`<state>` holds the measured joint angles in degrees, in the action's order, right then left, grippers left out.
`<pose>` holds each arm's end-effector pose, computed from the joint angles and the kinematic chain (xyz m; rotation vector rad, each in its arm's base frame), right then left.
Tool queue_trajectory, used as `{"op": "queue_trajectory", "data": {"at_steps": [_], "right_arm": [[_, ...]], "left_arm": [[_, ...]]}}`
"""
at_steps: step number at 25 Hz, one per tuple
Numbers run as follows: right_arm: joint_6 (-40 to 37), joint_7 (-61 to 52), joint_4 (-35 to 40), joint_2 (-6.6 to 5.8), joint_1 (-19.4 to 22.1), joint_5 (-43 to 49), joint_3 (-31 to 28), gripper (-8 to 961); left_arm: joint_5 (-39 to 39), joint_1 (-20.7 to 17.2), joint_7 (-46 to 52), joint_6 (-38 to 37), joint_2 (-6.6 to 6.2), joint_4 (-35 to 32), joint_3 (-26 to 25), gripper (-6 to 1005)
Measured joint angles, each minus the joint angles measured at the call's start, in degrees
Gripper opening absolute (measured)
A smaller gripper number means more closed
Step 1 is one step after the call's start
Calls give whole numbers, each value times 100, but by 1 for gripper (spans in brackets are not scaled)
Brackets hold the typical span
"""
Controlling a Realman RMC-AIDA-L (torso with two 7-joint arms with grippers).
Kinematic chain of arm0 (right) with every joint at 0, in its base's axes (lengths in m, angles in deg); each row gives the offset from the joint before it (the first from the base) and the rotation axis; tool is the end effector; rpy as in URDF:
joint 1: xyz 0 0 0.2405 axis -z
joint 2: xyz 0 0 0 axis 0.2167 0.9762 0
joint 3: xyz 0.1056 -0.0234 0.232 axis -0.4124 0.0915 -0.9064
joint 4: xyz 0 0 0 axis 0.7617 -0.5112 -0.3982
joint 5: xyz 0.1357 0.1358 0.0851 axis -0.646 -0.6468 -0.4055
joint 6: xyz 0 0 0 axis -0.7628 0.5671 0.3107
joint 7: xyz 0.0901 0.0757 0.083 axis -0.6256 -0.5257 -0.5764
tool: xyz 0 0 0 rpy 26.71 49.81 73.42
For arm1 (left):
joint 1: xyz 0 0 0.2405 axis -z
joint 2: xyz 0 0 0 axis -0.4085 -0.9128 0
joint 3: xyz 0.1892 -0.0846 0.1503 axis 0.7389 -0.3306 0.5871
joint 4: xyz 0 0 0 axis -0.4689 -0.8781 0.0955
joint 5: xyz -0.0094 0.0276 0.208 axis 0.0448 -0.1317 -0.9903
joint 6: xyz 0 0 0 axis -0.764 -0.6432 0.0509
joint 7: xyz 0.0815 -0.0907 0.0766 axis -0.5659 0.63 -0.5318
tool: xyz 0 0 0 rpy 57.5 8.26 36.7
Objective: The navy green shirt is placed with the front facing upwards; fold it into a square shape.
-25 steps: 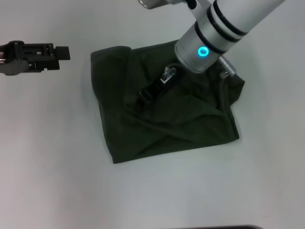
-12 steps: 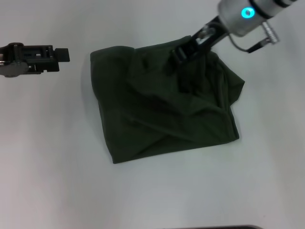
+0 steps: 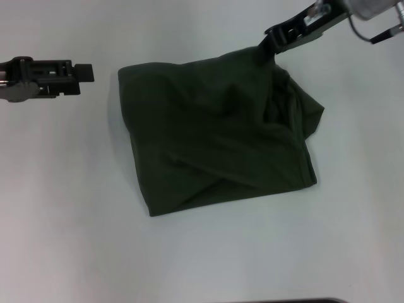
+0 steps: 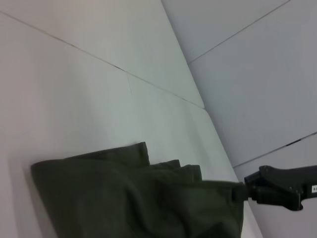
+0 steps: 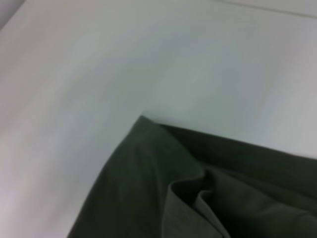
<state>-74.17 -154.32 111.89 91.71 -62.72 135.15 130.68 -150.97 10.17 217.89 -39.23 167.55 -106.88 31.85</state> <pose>0.1470 0.4133 0.0143 -2.5252 1.3363 -0.0980 -0.2662 0.3349 0.0800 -2.4207 -1.7806 -0.6836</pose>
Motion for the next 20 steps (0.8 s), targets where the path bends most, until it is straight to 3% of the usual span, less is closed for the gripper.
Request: {"op": "queue_trajectory", "data": {"at_steps": [9,20], "right_arm": [[200,31,31,-76,8,498,-486,29],[1097,186,-248,-14,28,769,-248,27]], "left_arm": [[-4,-32,-54,1,11,18,41,721],[-4,-64,-84,-3,7,131,42,721]]}}
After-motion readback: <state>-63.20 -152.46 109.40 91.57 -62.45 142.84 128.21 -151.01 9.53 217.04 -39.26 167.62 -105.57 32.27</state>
